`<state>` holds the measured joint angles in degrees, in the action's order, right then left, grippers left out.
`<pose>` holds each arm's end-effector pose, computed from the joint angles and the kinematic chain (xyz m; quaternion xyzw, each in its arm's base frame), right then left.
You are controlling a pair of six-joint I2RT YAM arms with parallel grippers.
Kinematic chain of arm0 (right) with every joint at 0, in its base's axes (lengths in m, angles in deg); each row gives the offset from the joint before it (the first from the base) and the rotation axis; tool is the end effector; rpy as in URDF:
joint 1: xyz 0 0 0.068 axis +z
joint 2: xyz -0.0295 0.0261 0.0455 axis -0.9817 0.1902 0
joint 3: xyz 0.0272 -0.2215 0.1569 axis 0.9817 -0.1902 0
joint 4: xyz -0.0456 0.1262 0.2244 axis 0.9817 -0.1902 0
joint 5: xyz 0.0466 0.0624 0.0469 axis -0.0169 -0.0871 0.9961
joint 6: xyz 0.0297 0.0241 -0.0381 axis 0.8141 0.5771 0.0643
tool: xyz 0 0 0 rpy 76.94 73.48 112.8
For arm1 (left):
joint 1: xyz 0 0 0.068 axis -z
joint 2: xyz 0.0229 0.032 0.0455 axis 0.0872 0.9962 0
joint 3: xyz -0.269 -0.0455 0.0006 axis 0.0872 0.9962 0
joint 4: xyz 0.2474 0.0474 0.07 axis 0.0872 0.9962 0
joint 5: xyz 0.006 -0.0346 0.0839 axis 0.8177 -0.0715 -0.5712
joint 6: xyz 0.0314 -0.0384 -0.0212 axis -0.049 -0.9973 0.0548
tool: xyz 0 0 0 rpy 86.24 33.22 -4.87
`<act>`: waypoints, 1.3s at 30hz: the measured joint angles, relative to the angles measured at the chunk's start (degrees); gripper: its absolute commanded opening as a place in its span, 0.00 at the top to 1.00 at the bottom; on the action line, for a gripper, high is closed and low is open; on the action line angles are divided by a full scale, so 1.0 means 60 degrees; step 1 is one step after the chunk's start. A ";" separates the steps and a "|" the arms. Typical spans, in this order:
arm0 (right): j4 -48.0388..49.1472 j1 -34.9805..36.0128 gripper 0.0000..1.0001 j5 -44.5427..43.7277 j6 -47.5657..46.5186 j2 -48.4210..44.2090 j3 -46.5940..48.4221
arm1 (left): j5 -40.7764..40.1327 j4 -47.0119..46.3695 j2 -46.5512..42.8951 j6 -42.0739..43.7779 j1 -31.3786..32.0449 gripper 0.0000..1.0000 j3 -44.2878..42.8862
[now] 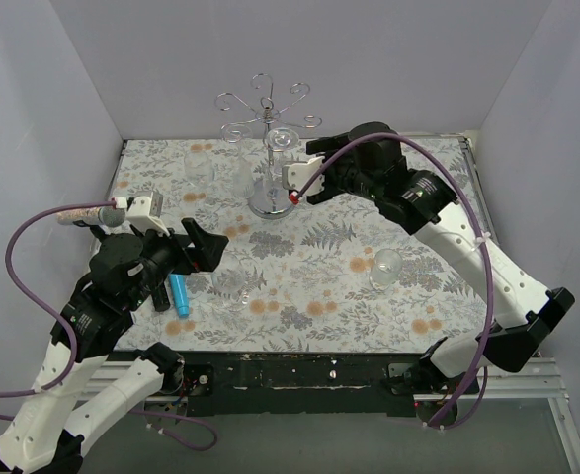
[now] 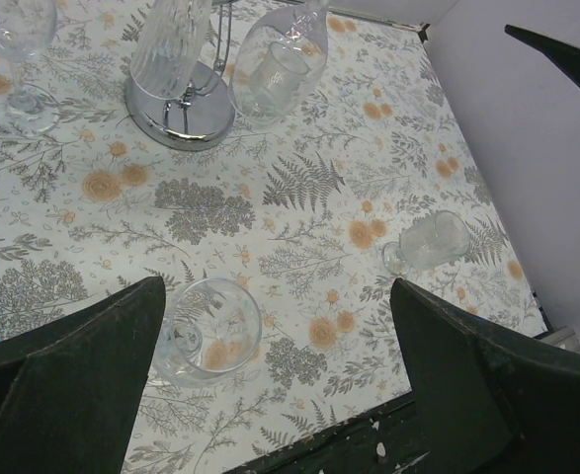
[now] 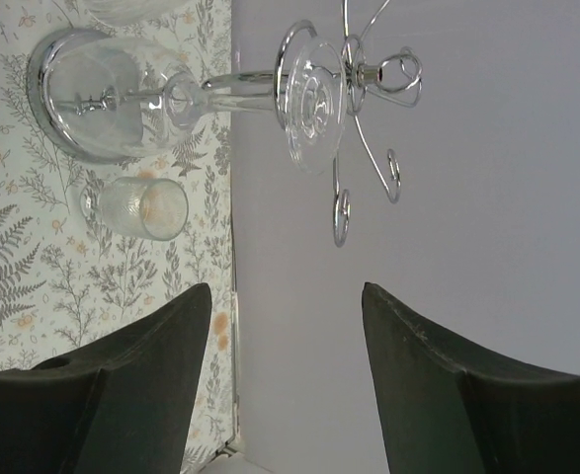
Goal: Place the wine glass upside down on the wine glass rack
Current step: Pick up the wine glass at the center of the board.
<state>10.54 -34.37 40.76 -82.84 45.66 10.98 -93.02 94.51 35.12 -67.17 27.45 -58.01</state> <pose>0.2216 0.2166 0.4581 -0.6786 0.4501 -0.1480 0.5613 0.0911 -0.0530 0.3937 -0.2620 0.7563 -0.4196 0.4281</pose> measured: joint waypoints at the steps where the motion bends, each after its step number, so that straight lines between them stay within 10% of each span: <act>1: -0.0015 -0.0055 0.29 0.0047 0.0022 -0.0044 0.0000 | 0.0051 0.0036 0.0018 -0.0011 0.0000 0.02 -0.0015; 39: 0.0627 -0.5971 0.17 0.5858 0.4641 -0.2594 -0.3202 | 0.1373 0.0120 -0.0412 -0.0809 0.0000 0.02 -0.0222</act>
<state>14.30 -70.19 75.90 -55.00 30.10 -8.24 -84.78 95.23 32.65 -72.02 27.45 -59.34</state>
